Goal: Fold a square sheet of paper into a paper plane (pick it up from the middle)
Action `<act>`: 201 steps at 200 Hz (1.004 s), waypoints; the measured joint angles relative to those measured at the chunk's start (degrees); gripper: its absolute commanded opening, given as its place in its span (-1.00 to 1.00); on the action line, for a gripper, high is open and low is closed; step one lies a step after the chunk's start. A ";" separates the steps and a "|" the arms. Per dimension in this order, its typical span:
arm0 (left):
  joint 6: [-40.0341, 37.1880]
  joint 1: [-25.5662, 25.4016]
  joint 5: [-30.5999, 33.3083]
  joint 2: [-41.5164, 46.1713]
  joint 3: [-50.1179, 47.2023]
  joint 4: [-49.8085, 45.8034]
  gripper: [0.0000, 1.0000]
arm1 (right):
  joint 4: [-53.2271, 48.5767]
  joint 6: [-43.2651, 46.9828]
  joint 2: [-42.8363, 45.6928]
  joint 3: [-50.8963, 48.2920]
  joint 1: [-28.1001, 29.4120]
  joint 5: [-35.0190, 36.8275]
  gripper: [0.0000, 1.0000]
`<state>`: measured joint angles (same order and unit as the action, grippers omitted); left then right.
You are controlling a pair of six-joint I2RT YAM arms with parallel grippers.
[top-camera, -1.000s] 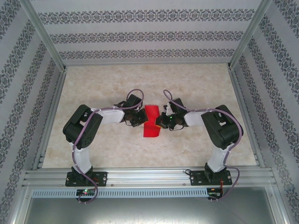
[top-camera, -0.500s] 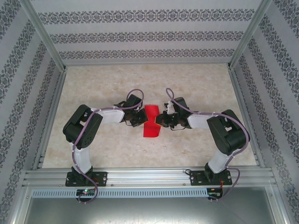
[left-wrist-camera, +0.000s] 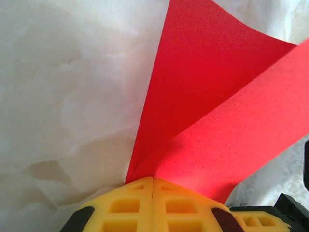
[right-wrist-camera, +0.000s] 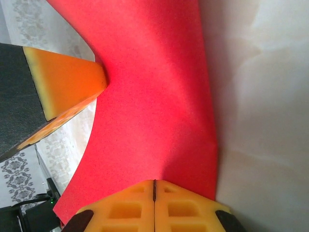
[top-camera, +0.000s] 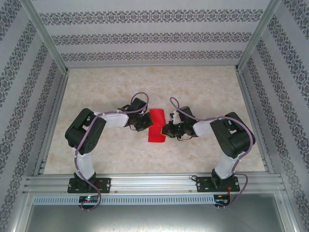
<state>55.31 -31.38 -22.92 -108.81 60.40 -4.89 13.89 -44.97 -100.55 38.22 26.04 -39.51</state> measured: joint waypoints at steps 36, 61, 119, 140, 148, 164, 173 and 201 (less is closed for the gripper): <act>0.00 0.00 0.00 0.00 0.00 0.02 -1.00 | -2.91 0.46 4.09 0.00 0.76 0.37 -0.88; 0.00 0.00 0.00 0.00 0.00 0.00 -1.00 | -3.17 0.85 5.79 0.02 2.12 0.44 -0.88; 0.00 0.00 0.00 0.00 0.00 0.00 -1.00 | -2.43 0.85 2.78 -2.49 2.78 0.92 -0.88; 0.00 0.00 0.02 0.00 0.00 0.00 -1.00 | -2.08 0.76 2.67 -2.47 2.73 0.72 -0.88; 0.00 0.00 0.02 0.00 0.00 0.00 -1.00 | -2.10 0.74 2.69 -2.45 2.73 0.70 -0.88; 0.00 0.00 0.02 0.00 0.00 0.00 -1.00 | -2.54 0.74 3.17 -2.45 2.97 1.22 -0.87; 0.00 0.00 0.02 0.00 0.00 0.00 -1.00 | -3.26 0.81 3.78 -2.45 3.23 1.64 -0.87; 0.00 0.00 0.02 0.00 0.00 0.00 -1.00 | -6.21 1.25 7.85 -2.45 3.85 2.58 -0.87</act>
<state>55.31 -31.38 -22.90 -108.81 60.40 -4.89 7.68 -43.72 -92.71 35.77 29.89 -36.93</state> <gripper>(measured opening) 0.068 0.067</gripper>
